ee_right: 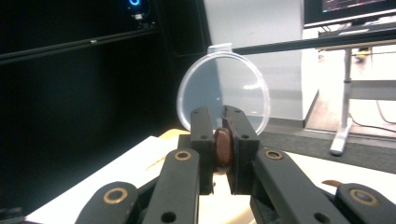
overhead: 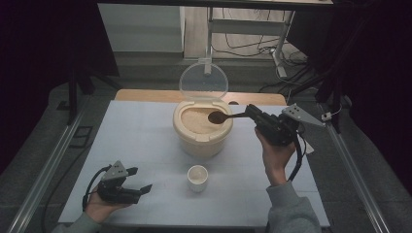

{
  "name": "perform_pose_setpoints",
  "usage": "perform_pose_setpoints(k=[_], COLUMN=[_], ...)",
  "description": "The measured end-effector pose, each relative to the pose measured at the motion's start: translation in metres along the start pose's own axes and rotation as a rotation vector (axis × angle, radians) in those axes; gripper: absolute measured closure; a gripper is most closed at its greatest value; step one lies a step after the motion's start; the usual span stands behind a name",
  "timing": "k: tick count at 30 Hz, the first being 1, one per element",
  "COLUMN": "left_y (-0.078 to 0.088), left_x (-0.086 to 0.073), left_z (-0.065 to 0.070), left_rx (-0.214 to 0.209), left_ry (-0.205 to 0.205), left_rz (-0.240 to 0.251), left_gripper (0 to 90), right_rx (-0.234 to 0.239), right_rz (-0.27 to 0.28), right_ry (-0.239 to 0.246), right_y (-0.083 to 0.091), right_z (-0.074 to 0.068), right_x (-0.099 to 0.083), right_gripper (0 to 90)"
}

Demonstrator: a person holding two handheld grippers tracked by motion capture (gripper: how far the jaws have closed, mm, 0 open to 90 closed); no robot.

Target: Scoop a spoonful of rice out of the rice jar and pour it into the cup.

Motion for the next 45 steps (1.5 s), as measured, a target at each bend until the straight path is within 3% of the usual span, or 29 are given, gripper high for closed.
perform_pose_setpoints(k=[8,12,13,16,20,24,30,34,41,45], left_y=[0.0,0.0,0.0,0.0,0.0,-0.001,-0.001,-0.001,-0.001,-0.001], left_x=[0.0,-0.001,-0.001,-0.001,-0.001,-0.002,-0.002,-0.001,-0.001,-0.001], left_z=[0.0,-0.001,-0.001,-0.001,0.0,0.0,0.001,0.001,0.001,0.001], left_rx=[0.003,0.003,0.003,0.004,0.004,0.002,0.001,0.001,0.001,0.001], left_ry=[0.0,0.002,0.001,0.001,0.002,0.001,0.0,-0.002,-0.004,-0.004], left_rz=[-0.002,-0.004,-0.004,-0.004,-0.004,-0.008,-0.008,-0.007,-0.007,-0.006], left_gripper=[16.6,16.6,16.7,16.7,16.8,16.8,16.8,17.0,17.0,17.0], right_rx=[-0.046,-0.079,-0.09,-0.093,-0.083,-0.085,-0.113,-0.118,-0.119,-0.122], right_rz=[-0.04,-0.078,-0.108,-0.139,-0.18,-0.202,-0.2,-0.192,-0.178,-0.186], right_ry=[0.084,0.147,0.186,0.224,0.234,0.17,-0.043,-0.16,-0.26,-0.292], right_y=[-0.015,-0.025,-0.029,-0.033,-0.039,-0.042,-0.039,-0.037,-0.035,-0.034], right_z=[0.003,0.004,0.004,0.001,-0.003,-0.003,0.01,0.017,0.02,0.021], right_x=[-0.002,-0.008,-0.014,-0.02,-0.031,-0.043,-0.055,-0.057,-0.056,-0.057], right_gripper=[82.8,82.8,82.8,82.8,82.8,82.8,82.5,82.4,82.6,82.4])
Point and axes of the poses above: each handheld gripper's, and its own axes: y roughly backward along the jaws, x roughly out of its top, z roughly to its right, the point moved 8 cm from there along -y, roughly forward along the jaws, and after that the axes turned 14 degrees about z, right-handed, at the moved point
